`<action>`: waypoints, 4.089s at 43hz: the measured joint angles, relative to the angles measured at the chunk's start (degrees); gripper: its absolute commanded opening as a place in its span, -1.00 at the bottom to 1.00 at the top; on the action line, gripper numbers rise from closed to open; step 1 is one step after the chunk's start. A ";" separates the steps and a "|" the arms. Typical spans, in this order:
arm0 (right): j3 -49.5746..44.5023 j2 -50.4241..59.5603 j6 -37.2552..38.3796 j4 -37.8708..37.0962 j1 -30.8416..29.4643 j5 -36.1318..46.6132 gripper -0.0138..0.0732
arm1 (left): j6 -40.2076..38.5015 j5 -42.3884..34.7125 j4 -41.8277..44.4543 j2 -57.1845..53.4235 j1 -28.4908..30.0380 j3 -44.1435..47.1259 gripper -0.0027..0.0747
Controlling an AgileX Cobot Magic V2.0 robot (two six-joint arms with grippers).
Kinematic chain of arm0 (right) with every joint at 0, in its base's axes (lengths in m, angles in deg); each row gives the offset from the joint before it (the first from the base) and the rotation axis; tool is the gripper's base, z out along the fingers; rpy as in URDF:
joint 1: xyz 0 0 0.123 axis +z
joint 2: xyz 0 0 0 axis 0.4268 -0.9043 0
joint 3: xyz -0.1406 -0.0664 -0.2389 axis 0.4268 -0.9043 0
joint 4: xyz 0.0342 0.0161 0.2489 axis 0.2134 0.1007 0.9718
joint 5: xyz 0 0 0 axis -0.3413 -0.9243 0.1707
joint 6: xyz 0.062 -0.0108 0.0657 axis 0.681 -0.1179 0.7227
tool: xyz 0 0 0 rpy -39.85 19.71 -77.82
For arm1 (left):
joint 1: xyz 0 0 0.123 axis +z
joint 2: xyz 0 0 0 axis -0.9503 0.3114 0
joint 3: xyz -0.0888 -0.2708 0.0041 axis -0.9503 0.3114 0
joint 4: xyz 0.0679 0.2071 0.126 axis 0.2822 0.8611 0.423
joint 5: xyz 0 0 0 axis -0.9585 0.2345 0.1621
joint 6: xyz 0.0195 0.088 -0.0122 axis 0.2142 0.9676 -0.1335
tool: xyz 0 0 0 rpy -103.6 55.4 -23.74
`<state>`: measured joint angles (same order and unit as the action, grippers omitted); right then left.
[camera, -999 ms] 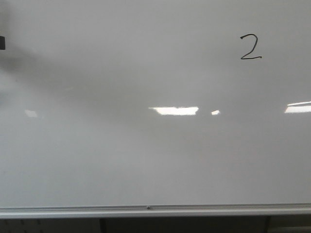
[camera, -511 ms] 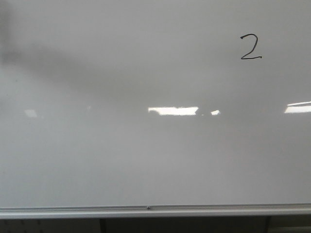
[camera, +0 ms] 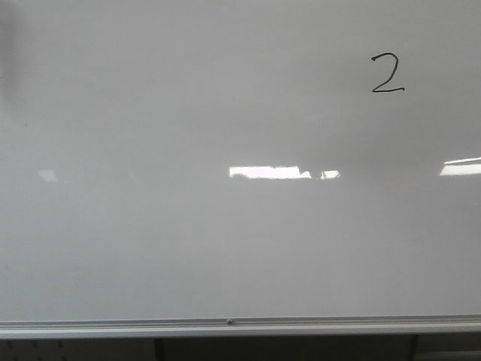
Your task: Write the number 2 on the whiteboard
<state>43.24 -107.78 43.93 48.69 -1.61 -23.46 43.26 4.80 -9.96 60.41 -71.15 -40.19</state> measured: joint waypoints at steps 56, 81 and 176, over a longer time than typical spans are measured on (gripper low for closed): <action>0.00 0.00 2.55 -1.69 0.00 0.52 -0.56 | -1.56 14.09 4.97 -14.87 -7.49 5.60 -0.75; 0.00 0.00 2.55 -1.69 0.00 1.83 -0.84 | -1.86 12.87 4.42 -14.87 -7.49 5.60 -0.98; 0.00 0.00 2.55 -1.69 0.00 1.83 -0.84 | -0.47 -37.96 0.06 -53.67 3.33 53.54 -0.98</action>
<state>43.24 -107.78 46.49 47.00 -1.61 -21.63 42.79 -33.16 -9.91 6.74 -67.82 13.35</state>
